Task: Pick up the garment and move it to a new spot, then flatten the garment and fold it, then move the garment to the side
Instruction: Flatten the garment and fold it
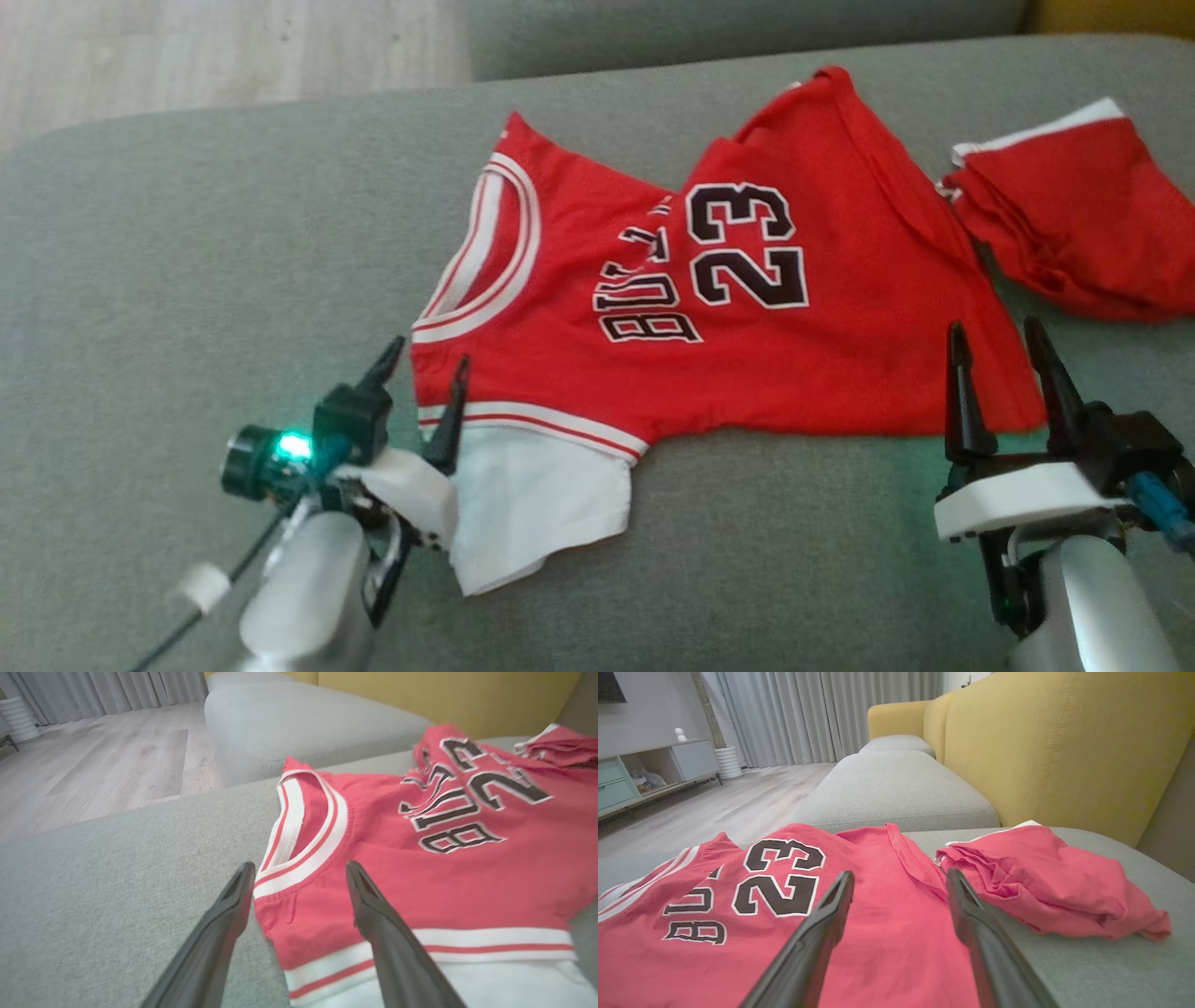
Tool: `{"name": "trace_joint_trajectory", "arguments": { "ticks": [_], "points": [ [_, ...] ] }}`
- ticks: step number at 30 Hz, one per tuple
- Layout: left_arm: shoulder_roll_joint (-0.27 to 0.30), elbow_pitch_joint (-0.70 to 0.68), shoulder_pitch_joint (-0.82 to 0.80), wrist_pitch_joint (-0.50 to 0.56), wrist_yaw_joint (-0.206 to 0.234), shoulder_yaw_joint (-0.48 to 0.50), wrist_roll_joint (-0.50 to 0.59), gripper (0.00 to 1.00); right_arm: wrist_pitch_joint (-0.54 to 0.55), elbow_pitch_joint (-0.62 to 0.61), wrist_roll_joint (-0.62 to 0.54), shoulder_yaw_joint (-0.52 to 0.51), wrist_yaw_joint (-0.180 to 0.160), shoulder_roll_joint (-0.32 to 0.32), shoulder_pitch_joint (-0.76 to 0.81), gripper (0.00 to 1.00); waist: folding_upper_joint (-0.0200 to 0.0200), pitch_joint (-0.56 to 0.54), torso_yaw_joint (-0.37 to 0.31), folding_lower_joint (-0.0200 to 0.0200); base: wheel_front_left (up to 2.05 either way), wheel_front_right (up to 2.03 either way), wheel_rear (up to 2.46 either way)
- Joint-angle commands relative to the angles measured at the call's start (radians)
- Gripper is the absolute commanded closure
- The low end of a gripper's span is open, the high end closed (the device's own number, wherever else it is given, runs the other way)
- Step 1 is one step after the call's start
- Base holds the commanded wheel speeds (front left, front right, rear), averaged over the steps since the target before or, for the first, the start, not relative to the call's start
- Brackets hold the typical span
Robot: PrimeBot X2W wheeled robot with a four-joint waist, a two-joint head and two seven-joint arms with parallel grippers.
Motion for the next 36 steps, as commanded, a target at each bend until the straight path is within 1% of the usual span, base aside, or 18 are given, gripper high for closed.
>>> {"name": "trace_joint_trajectory", "arguments": {
  "ticks": [1,4,8,10,14,16,17,22,30,33,35,36],
  "points": [
    [0.034,0.023,-0.080,0.028,0.013,0.032,0.010,0.00,-0.013,-0.036,0.015,0.029,-0.001,-0.005,-0.033,0.00,0.0000,0.029,-0.033,-0.0001,0.00,0.00,0.00],
    [0.054,0.109,-0.133,0.062,0.033,0.040,0.018,0.00,-0.013,-0.038,0.025,0.039,-0.001,-0.005,-0.039,0.00,0.0000,0.049,-0.058,-0.0001,0.00,0.00,0.00],
    [0.070,0.211,-0.182,0.096,0.035,0.047,0.011,0.00,-0.013,-0.043,0.032,0.050,-0.001,-0.005,-0.044,0.00,0.0000,0.066,-0.086,-0.0001,0.00,0.00,0.00],
    [0.076,0.255,-0.200,0.113,0.027,0.046,0.006,0.00,-0.013,-0.048,0.037,0.050,-0.001,-0.005,-0.048,0.00,0.0000,0.071,-0.097,-0.0001,0.00,0.00,0.00],
    [0.080,0.330,-0.232,0.156,-0.007,0.036,-0.015,0.00,-0.013,-0.058,0.042,0.050,-0.001,-0.005,-0.054,0.00,0.0000,0.076,-0.111,-0.0001,0.00,0.00,0.00],
    [0.085,0.354,-0.251,0.173,-0.020,0.025,-0.023,0.76,-0.013,-0.062,0.044,0.051,-0.001,-0.005,-0.056,0.00,0.0000,0.079,-0.115,-0.0001,0.00,0.00,0.00],
    [0.090,0.360,-0.262,0.174,-0.025,0.020,-0.025,1.00,-0.013,-0.064,0.044,0.051,-0.001,-0.005,-0.057,0.00,0.0000,0.081,-0.117,-0.0001,0.00,0.00,0.00],
    [0.114,0.370,-0.315,0.153,-0.035,0.004,-0.031,1.00,-0.013,-0.072,0.047,0.054,-0.001,-0.005,-0.062,0.00,0.0000,0.092,-0.123,-0.0001,0.00,0.00,0.00],
    [0.173,0.364,-0.466,0.062,-0.041,-0.011,-0.047,1.00,-0.014,-0.087,0.048,0.060,-0.001,-0.005,-0.079,0.00,0.0000,0.127,-0.127,-0.0001,0.00,0.00,0.00],
    [0.195,0.380,-0.520,0.044,-0.042,-0.025,-0.046,1.00,-0.014,-0.087,0.048,0.073,-0.001,-0.005,-0.090,0.00,0.0000,0.136,-0.128,-0.0001,0.00,0.00,0.00],
    [0.200,0.397,-0.546,0.042,-0.043,-0.047,-0.051,1.00,-0.014,-0.085,0.049,0.083,-0.001,-0.005,-0.099,0.00,0.0000,0.140,-0.129,-0.0001,0.00,0.00,0.00],
    [0.201,0.408,-0.554,0.046,-0.043,-0.062,-0.055,0.55,-0.014,-0.084,0.049,0.088,-0.001,-0.005,-0.103,0.00,0.0000,0.139,-0.129,-0.0001,0.00,0.00,0.00]
  ]
}}
